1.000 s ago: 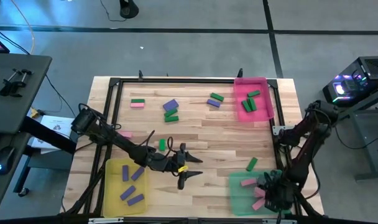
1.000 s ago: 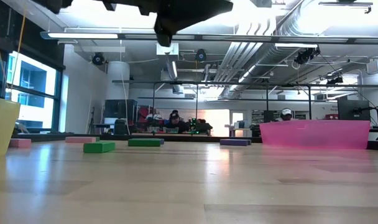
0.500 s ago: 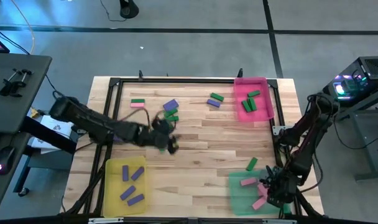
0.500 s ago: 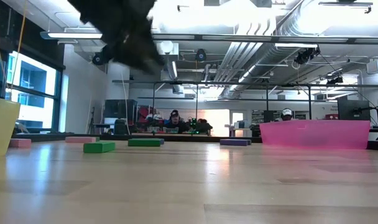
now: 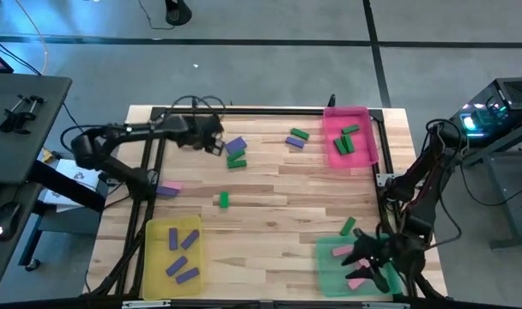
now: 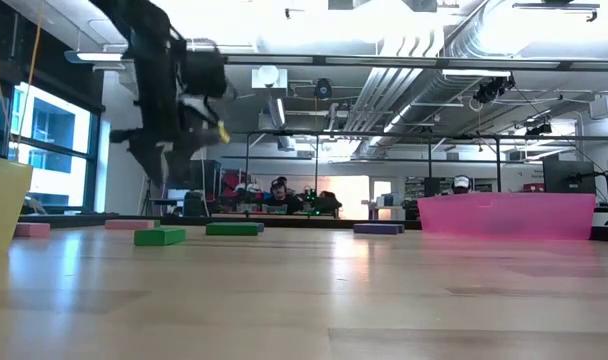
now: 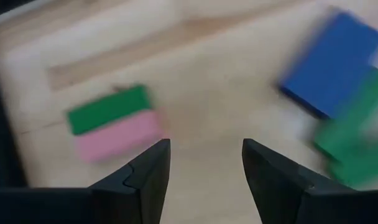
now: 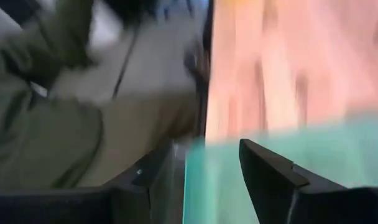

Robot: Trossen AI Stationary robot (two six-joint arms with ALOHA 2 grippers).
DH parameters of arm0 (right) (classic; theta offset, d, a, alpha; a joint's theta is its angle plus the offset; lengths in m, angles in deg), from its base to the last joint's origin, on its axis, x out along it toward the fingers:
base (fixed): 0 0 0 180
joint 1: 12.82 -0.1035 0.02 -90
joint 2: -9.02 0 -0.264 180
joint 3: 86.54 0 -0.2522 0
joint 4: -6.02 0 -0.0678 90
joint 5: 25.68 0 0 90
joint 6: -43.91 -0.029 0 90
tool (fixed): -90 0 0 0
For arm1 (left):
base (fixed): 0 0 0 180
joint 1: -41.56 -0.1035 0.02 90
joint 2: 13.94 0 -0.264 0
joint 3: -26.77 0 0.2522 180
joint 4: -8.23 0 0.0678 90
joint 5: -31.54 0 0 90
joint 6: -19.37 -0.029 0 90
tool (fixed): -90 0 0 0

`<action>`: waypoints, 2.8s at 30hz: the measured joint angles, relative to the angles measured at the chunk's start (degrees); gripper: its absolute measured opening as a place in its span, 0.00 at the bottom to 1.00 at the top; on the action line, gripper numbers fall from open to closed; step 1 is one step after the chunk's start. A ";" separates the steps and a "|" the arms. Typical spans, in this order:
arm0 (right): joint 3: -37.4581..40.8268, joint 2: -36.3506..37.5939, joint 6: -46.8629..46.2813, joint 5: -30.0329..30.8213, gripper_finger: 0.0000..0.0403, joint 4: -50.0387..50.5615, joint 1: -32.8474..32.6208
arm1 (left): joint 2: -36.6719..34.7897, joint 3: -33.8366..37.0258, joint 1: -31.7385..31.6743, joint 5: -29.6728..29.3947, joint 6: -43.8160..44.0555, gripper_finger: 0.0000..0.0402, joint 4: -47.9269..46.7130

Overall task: Sort blocks
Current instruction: Put the green into the pink bin

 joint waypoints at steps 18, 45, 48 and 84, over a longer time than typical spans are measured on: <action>-0.02 -0.02 20.45 17.16 0.41 -11.11 0.00 | 15.52 -0.35 -13.37 3.02 -7.99 0.32 9.17; -0.02 -0.04 20.41 17.68 0.41 -11.07 0.00 | 7.13 0.04 2.82 7.31 -48.86 0.52 9.97; -0.02 -0.04 20.41 17.68 0.41 -11.05 0.00 | 9.40 0.04 1.86 6.97 -48.82 0.61 9.88; 0.00 -1.39 19.21 13.90 0.41 -9.27 6.12 | 18.51 -12.99 13.96 3.93 -48.43 0.27 4.14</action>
